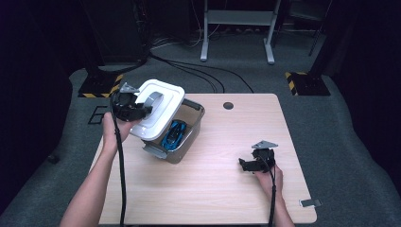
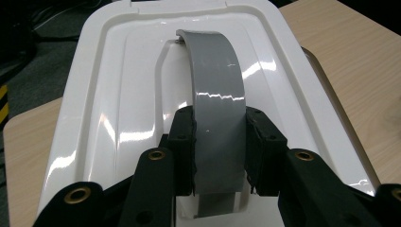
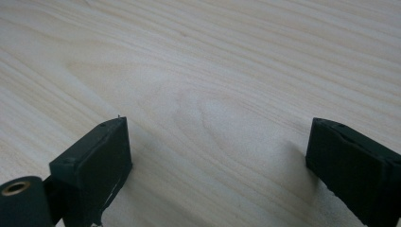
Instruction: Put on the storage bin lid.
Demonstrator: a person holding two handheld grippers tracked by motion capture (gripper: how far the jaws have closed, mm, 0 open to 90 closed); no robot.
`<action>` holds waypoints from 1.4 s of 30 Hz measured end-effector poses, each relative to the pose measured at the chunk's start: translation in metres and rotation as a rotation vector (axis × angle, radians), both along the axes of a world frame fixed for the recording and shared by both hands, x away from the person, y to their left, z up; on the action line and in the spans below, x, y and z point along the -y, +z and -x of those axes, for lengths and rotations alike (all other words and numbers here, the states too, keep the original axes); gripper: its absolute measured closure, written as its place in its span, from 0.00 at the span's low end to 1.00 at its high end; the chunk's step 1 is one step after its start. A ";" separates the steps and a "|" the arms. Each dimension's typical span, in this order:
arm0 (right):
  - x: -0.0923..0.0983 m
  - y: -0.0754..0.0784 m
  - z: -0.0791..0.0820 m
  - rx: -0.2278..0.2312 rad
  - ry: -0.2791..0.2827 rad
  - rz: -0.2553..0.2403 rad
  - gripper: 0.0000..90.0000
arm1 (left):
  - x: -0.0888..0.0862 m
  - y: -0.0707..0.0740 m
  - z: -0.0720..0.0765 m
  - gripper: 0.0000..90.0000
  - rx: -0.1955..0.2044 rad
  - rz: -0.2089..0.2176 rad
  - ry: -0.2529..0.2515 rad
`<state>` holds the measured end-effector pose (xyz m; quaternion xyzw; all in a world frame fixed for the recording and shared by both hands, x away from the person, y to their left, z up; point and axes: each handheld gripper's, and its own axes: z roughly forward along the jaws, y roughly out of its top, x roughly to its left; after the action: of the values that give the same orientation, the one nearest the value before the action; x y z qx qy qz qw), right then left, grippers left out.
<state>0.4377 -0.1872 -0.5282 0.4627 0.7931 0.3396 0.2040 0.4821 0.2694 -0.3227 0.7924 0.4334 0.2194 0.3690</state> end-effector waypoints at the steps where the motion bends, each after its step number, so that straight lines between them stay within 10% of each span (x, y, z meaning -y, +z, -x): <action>1: 0.000 0.000 0.000 0.001 0.000 0.000 0.07 | 0.002 -0.001 0.000 0.75 -0.005 -0.009 -0.010; 42: 0.000 0.000 0.000 -0.001 -0.001 0.001 0.07 | 0.056 -0.056 -0.001 0.74 -0.078 -0.029 -0.091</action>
<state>0.4376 -0.1872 -0.5282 0.4630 0.7932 0.3390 0.2039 0.4826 0.2131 -0.3791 0.8244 0.4078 0.1777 0.3500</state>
